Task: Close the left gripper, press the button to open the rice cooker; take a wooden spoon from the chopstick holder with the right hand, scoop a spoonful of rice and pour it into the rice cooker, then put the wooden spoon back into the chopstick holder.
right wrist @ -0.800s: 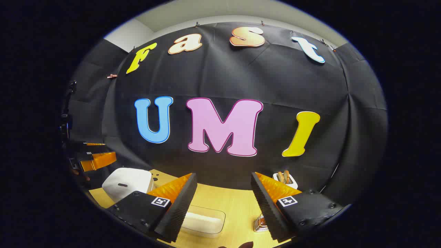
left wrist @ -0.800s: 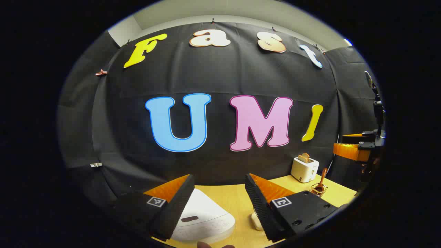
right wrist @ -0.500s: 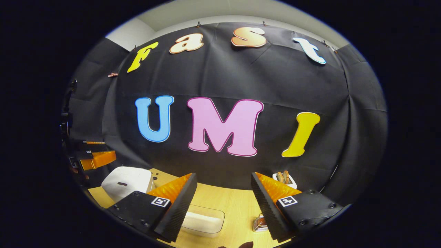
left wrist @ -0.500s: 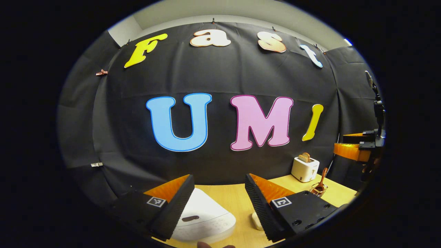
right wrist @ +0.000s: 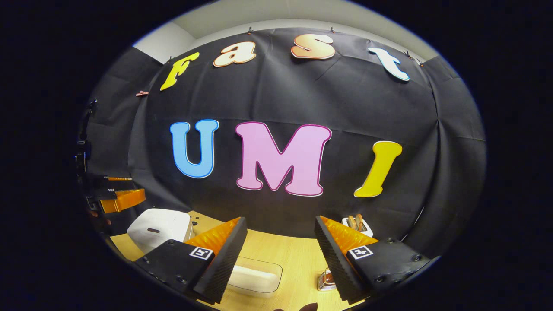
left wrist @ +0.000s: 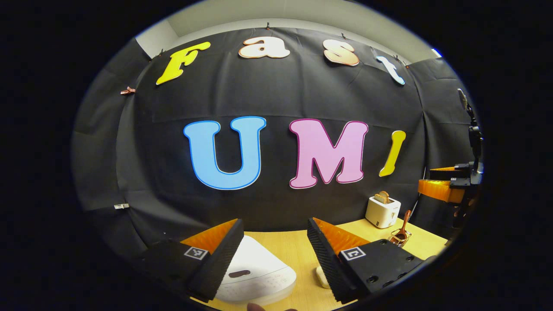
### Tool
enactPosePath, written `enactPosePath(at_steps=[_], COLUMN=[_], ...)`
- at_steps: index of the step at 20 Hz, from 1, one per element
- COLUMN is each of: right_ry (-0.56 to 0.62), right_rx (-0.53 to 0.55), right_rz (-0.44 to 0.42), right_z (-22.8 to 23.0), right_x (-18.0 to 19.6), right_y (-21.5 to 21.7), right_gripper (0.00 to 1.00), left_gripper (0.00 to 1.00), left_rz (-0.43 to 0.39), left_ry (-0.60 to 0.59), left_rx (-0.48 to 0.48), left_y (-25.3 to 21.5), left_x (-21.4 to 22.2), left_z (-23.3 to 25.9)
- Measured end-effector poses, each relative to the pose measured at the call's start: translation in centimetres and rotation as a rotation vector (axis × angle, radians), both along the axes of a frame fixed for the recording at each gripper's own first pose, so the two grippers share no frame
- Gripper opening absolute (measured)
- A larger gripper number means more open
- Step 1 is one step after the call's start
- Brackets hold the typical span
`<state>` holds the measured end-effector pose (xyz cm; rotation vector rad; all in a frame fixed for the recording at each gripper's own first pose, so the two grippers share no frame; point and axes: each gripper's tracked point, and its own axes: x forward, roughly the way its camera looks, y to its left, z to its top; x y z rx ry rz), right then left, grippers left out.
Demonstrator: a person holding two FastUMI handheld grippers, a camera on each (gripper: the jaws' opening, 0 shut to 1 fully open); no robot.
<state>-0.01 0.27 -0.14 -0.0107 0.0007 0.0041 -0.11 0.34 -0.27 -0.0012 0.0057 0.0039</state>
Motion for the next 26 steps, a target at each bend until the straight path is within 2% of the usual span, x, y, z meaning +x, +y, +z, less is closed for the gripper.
enactPosePath(at_steps=[2, 7, 11, 13, 14, 15, 18, 19, 26], right_ry=[0.000, -0.002, -0.001, -0.002, 0.000, 0.001, 0.002, 0.003, 0.014], right_rx=[0.001, -0.005, -0.009, -0.013, -0.016, -0.019, -0.021, -0.021, -0.021], right_rz=[-0.002, -0.004, -0.005, -0.007, -0.009, -0.011, -0.021, -0.026, -0.041], right_z=[0.0, 0.0, 0.0, 0.0, 0.0, -0.1, 0.0, -0.1, -0.4], right_x=[0.0, -0.1, -0.3, -0.3, -0.4, -0.5, -0.8, -0.9, -1.3], right_y=[0.0, 0.0, 0.1, 0.0, -0.1, -0.2, -0.5, -0.7, -1.2], right_gripper=[0.97, 0.97, 0.97, 0.97, 0.97, 0.97, 0.97, 0.97, 0.97], left_gripper=[0.96, 0.08, 0.07, 0.08, 0.05, 0.08, 0.06, 0.08, 0.06], left_rz=[-0.016, 0.015, 0.061, 0.083, 0.090, 0.104, 0.154, 0.160, 0.161], left_ry=[0.012, 0.076, 0.150, 0.232, 0.266, 0.293, 0.350, 0.367, 0.481], left_rx=[-0.003, -0.017, -0.010, -0.050, -0.079, -0.105, -0.138, -0.143, -0.200], left_y=[-0.4, 0.8, 2.8, 4.0, 4.4, 5.1, 6.9, 7.3, 7.7], left_x=[-0.1, 0.7, 1.9, 2.7, 3.1, 3.3, 4.2, 4.4, 5.1], left_z=[-0.2, -1.7, -5.0, -8.1, -9.5, -10.6, -13.2, -13.9, -18.2])
